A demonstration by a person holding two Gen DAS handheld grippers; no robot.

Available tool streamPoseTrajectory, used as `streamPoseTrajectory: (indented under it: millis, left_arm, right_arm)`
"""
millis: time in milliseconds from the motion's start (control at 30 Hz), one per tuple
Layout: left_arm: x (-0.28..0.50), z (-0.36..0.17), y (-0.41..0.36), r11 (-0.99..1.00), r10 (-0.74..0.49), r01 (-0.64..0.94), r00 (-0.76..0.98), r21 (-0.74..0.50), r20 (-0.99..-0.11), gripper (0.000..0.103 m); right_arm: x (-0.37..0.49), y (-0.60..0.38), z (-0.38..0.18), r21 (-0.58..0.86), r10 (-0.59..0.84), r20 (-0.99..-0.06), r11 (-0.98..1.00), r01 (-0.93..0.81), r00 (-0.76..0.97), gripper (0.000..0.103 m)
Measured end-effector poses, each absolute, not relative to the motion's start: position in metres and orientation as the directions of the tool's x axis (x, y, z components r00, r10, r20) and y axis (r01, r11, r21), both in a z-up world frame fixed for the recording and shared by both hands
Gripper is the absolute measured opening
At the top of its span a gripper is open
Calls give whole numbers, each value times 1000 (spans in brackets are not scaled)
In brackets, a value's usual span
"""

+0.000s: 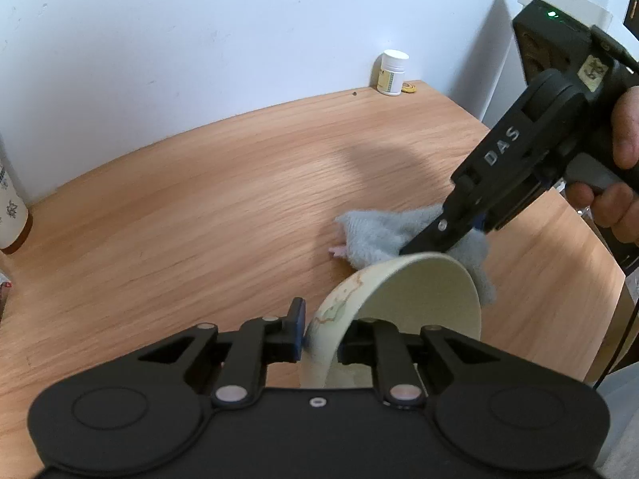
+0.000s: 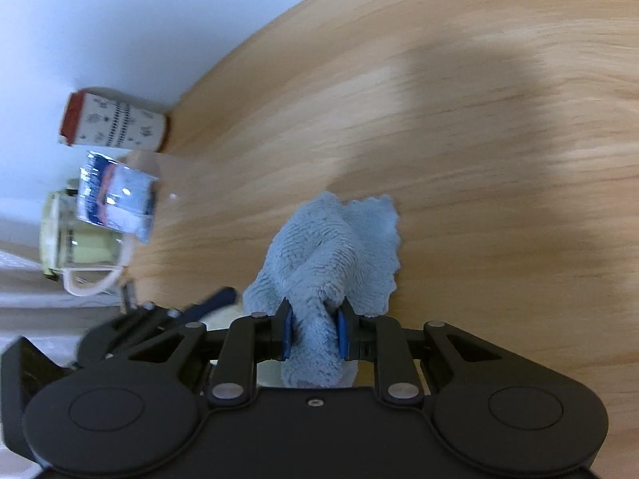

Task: Clean bowl
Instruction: 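Lower the bowl onto the table with the left gripper while the right gripper sets the cloth down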

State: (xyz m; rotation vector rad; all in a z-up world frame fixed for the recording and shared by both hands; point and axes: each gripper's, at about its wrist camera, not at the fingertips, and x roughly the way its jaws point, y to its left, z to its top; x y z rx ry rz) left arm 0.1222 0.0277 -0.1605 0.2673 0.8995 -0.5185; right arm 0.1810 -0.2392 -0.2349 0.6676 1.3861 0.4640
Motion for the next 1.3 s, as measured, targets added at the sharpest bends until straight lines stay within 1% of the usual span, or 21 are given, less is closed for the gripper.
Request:
streamPoseTrajectory:
  millis: [100, 167, 267, 400, 533, 633, 767, 833, 933, 1067, 1233, 1300]
  left_arm:
    - [126, -162, 30, 853, -307, 522, 511, 6, -803, 10]
    - [129, -165, 32, 862, -303, 507, 510, -4, -805, 9]
    - [135, -169, 37, 877, -295, 480, 507, -19, -810, 9]
    - [141, -173, 42, 893, -299, 446, 497, -56, -815, 9]
    - [146, -176, 45, 902, -303, 425, 486, -81, -820, 10]
    - [151, -177, 47, 907, -305, 409, 473, -101, -827, 10]
    - [157, -179, 50, 914, -307, 385, 455, -126, -836, 12]
    - [159, -179, 52, 921, -301, 365, 449, -135, -841, 13]
    - [160, -180, 52, 927, -295, 349, 443, -140, -847, 13]
    - [163, -183, 49, 934, -271, 332, 429, -128, -862, 19]
    - [162, -182, 49, 948, -242, 297, 436, -115, -867, 19]
    - [162, -182, 46, 951, -237, 287, 434, -116, -869, 32]
  right_arm:
    - [180, -245, -221, 670, 648, -728, 741, 36, 224, 23]
    - [179, -253, -202, 654, 629, -721, 756, -14, 291, 23]
    - [175, -268, -180, 636, 604, -708, 771, -42, 365, 23]
    - [169, -285, -163, 591, 549, -719, 806, -41, 426, 23]
    - [160, -300, -175, 564, 501, -751, 825, 24, 430, 23]
    - [154, -297, -185, 511, 457, -788, 859, 24, 413, 23]
    - [148, -292, -200, 491, 443, -802, 871, 21, 400, 23]
    - [148, -288, -206, 458, 424, -820, 889, -1, 385, 23]
    - [148, -283, -214, 445, 416, -832, 895, -6, 368, 23]
    - [146, -276, -219, 433, 406, -837, 901, -11, 367, 23]
    - [143, -278, -222, 404, 385, -844, 914, -29, 374, 23]
    - [142, -275, -222, 390, 376, -847, 920, -41, 375, 24]
